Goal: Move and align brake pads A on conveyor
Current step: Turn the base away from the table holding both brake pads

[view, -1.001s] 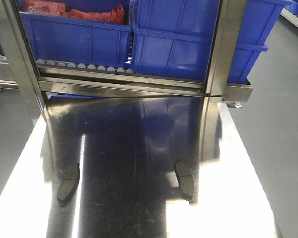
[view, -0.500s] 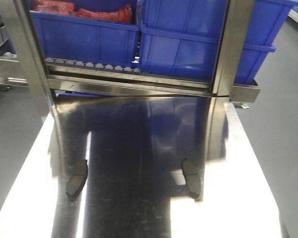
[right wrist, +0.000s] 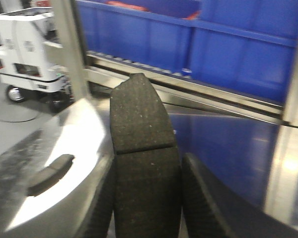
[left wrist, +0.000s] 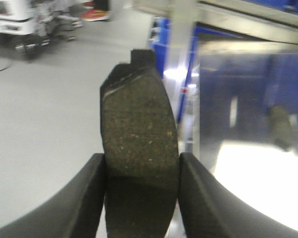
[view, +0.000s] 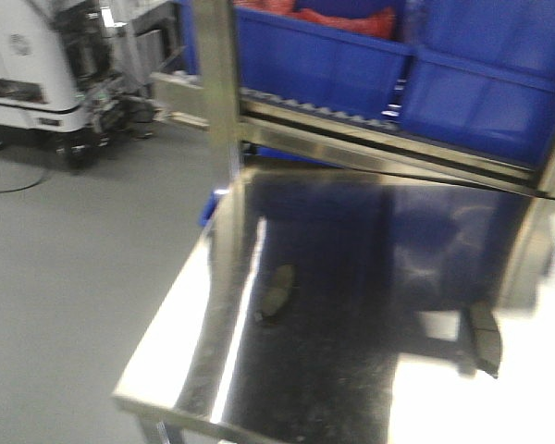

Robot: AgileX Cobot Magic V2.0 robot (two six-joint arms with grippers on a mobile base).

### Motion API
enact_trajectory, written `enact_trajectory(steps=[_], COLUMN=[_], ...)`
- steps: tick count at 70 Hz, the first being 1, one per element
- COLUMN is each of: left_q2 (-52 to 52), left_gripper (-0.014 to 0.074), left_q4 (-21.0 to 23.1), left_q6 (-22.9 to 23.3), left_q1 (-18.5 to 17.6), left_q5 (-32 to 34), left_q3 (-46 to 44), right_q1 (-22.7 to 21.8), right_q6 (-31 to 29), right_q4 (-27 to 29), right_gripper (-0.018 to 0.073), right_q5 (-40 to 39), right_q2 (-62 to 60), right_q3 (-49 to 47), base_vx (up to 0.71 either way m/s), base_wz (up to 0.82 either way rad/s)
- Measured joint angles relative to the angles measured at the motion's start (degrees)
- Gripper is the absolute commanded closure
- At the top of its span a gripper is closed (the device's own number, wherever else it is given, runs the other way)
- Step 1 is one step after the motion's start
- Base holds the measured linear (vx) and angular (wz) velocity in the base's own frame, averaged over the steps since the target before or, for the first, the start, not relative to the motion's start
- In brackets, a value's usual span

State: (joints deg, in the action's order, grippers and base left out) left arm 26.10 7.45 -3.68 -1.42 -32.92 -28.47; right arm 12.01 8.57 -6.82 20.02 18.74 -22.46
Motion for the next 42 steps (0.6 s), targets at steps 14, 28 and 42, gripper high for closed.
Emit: enact_trajectory(steps=[14, 28, 42], left_q2=[0.00, 0.00, 0.00], left_gripper=[0.0603, 0.0603, 0.0603], left_q4=[0.00, 0.00, 0.00], left_q6=[0.00, 0.00, 0.00], left_q1=[0.00, 0.00, 0.00], left_q5=[0.00, 0.00, 0.00], left_q3=[0.00, 0.00, 0.00], right_q1=[0.00, 0.00, 0.00], right_q6=[0.00, 0.00, 0.00], right_q4=[0.00, 0.00, 0.00], right_gripper=[0.0563, 0.0563, 0.0563], right_q5=[0.00, 0.00, -0.07], right_q2=[0.00, 0.00, 0.00], right_q3=[0.00, 0.00, 0.00], base_vx=[-0.13, -0.16, -0.18], base_wz=[0.63, 0.64, 0.72])
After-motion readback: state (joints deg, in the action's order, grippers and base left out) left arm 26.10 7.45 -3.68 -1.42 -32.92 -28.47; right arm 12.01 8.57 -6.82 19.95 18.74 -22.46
